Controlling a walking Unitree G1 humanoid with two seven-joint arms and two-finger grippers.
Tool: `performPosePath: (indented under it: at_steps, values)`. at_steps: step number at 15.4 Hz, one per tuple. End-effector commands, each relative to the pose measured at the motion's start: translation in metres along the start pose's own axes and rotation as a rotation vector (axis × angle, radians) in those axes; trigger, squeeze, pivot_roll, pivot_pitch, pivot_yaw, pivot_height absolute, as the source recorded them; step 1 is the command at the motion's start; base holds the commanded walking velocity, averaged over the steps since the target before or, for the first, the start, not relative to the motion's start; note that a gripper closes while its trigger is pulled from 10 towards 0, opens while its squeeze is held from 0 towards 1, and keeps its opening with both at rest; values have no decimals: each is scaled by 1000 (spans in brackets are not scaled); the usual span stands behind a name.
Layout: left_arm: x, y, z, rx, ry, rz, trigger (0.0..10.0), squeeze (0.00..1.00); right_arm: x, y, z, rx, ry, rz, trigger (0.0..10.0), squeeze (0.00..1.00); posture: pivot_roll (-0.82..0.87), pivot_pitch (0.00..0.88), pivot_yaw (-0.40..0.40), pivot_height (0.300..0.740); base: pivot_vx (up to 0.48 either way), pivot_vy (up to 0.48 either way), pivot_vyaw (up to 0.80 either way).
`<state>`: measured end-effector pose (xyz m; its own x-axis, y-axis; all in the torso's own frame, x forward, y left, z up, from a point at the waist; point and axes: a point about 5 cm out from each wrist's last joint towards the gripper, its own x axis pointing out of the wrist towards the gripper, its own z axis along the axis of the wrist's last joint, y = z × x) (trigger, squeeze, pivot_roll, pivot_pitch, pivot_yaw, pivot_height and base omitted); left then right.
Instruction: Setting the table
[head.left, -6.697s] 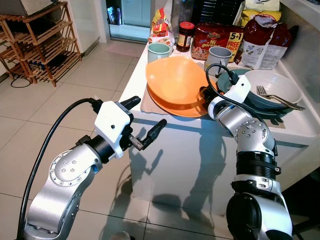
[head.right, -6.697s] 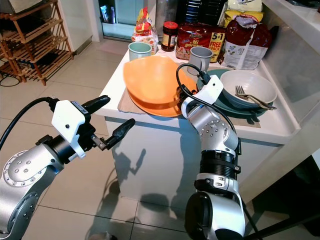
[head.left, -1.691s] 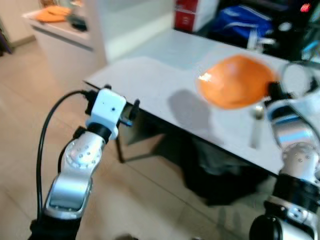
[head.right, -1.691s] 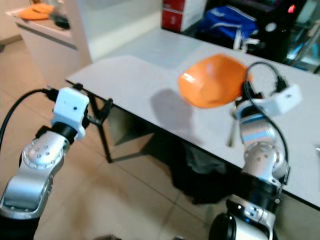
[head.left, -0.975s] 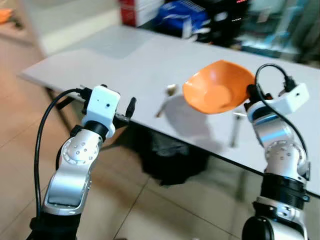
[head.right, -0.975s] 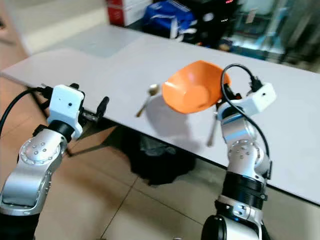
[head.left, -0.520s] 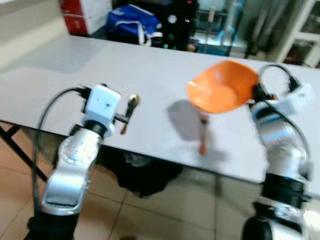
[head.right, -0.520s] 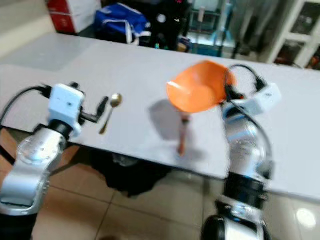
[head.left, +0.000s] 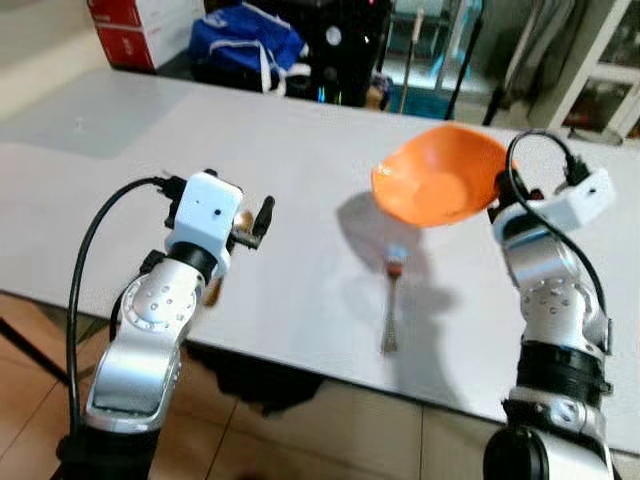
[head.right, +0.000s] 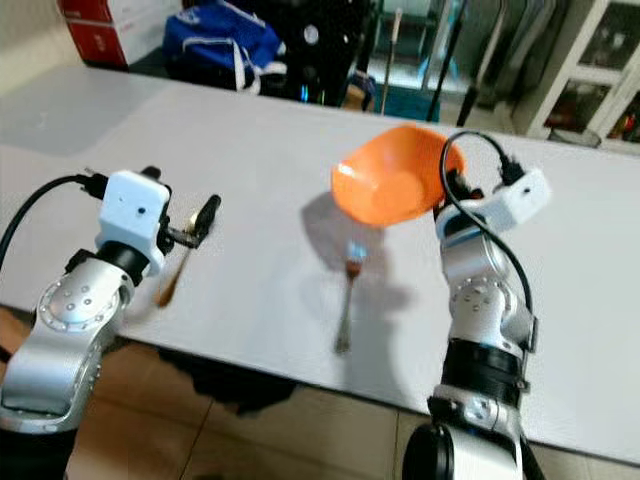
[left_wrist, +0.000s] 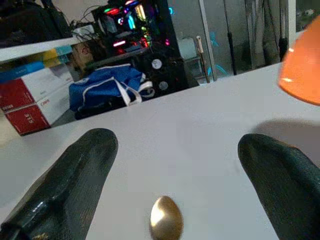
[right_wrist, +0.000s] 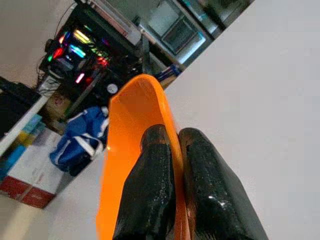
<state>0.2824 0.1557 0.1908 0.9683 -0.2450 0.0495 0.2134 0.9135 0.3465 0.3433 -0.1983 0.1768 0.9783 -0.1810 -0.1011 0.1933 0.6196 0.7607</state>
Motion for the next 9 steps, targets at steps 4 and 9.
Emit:
performPosePath:
  at_steps: [4,9]
  values:
    - [-10,-3,-4,-5,16,-104,10000,0,18,-1,-21,33,71,-15,10000,0,74,11,-25,740,0,0,0]
    - [-34,-22,-9,-27,60,-395,10000,0,29,-1,-45,114,190,-10,10000,0,96,28,-37,740,0,0,0]
